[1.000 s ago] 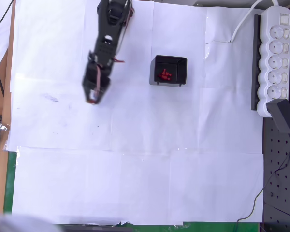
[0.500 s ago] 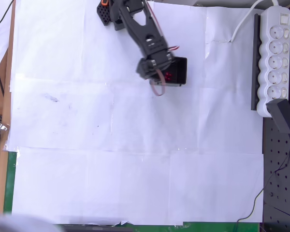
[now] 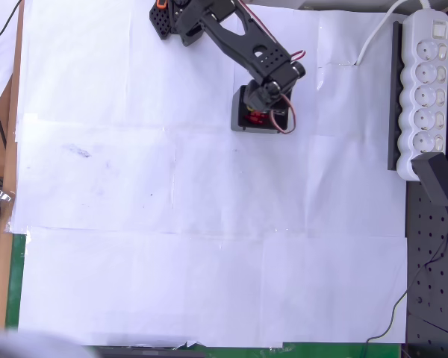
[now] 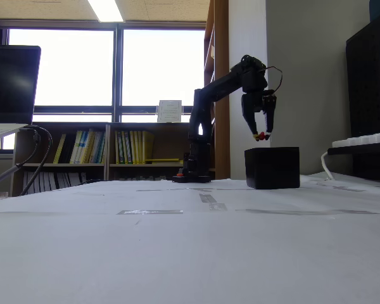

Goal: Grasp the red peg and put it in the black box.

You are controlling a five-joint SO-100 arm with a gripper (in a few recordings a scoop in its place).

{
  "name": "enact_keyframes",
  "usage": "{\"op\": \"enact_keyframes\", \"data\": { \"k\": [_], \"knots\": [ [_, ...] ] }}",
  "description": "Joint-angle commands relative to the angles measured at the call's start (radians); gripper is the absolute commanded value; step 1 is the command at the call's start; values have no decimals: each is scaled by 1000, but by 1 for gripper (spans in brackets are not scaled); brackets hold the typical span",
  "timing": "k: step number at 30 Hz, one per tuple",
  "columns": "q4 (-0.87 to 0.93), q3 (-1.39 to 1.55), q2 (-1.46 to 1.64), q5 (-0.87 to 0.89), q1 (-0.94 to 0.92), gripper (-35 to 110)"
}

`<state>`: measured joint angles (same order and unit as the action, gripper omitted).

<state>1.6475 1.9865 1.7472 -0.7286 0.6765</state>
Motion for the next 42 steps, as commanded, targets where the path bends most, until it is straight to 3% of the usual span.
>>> {"op": "enact_keyframes", "data": {
  "k": [1,12,17,20,26,32,42],
  "knots": [
    [3,63,-9,-9,-2,56],
    [32,75,-71,-92,-81,60],
    [-28,21,-313,-196,-187,4],
    [-95,-40,-502,-298,-267,0],
    [-465,-592,-960,-465,-373,0],
    [-698,-1167,-1348,-572,-410,0],
    [-765,-1740,-1779,-716,-503,0]
  ]
}}
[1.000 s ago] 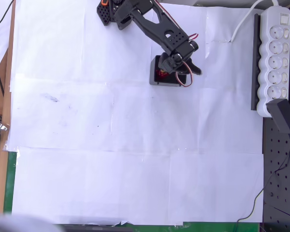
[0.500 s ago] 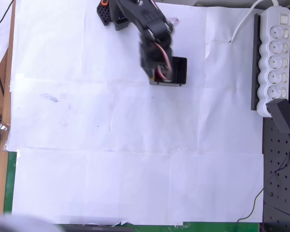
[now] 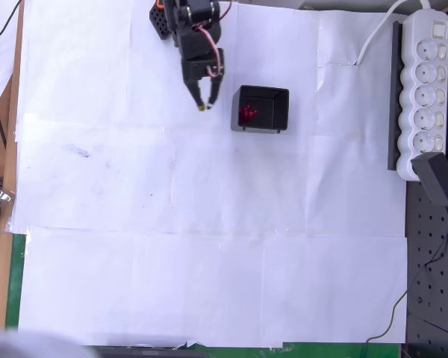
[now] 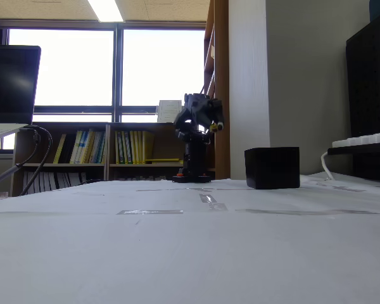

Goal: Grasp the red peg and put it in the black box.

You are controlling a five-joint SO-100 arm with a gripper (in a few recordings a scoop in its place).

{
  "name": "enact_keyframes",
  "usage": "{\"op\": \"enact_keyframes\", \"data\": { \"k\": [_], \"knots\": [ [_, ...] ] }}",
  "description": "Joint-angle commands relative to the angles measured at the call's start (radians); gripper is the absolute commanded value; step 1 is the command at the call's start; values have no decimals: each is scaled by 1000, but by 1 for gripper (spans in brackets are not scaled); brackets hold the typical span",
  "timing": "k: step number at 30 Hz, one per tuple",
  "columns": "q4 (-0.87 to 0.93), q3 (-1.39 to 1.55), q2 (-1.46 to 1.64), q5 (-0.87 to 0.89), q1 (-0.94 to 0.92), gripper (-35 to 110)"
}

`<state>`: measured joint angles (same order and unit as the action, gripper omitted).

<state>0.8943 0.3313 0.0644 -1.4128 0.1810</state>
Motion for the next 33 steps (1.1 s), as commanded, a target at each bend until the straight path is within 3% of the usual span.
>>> {"op": "enact_keyframes", "data": {
  "k": [1,17,21,26,33],
  "knots": [
    [-12,-127,-117,-37,-9,0],
    [-18,-391,-284,-74,-250,0],
    [319,-391,-284,-210,-284,0],
    [537,-391,-284,-222,-296,0],
    [537,-391,-287,-150,-285,0]
  ]
}}
